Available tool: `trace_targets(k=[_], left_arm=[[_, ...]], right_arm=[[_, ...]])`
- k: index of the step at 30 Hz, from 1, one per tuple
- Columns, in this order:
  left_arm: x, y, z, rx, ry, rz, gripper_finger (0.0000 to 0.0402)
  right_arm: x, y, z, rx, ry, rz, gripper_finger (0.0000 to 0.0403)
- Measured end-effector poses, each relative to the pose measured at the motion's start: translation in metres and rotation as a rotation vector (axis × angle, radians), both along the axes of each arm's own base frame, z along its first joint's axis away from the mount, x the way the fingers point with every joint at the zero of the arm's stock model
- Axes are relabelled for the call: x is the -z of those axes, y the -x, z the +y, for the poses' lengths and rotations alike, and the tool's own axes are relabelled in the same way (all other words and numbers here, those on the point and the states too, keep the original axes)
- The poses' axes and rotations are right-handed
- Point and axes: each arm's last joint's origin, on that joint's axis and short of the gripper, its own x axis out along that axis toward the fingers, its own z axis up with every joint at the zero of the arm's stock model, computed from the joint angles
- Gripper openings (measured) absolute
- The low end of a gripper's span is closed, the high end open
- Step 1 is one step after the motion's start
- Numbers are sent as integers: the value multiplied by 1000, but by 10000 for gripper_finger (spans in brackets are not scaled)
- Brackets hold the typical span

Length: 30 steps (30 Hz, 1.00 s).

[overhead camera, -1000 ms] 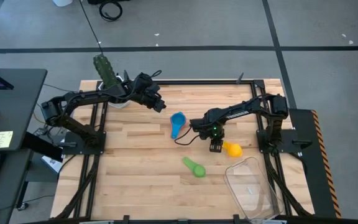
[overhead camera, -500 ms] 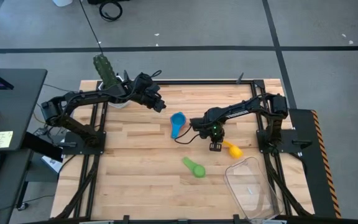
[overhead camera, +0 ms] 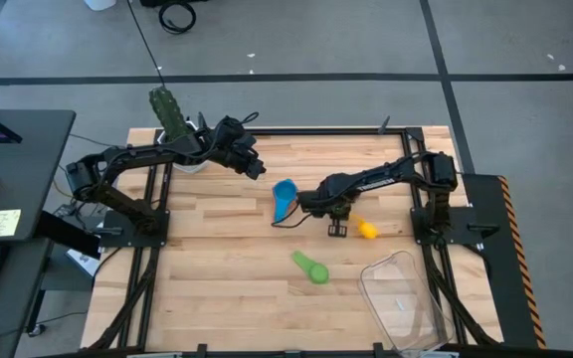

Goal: Nest measuring cups in basket
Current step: Stack the yellow measuring cup on top of the blue measuring cup

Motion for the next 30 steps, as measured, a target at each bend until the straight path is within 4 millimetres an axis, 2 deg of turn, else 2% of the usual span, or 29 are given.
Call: trace_targets(k=[5,10,18,23,30], left_arm=[[0,0,0,0,0,0,14],[0,0,0,0,-1,0,14],[0,0,0,0,0,0,14],[0,1,1,17,14,-10,14],[-2,6,9,87,70,-59,14]], right_arm=[[-20,-13,4,-90,52,-39,10],[-50,-26,3,-172,88,-61,10],[-111,-38,-8,-267,108,-106,10],[-159,-44,-11,-395,121,-307,10],[-207,-48,-16,-655,115,-663,10]])
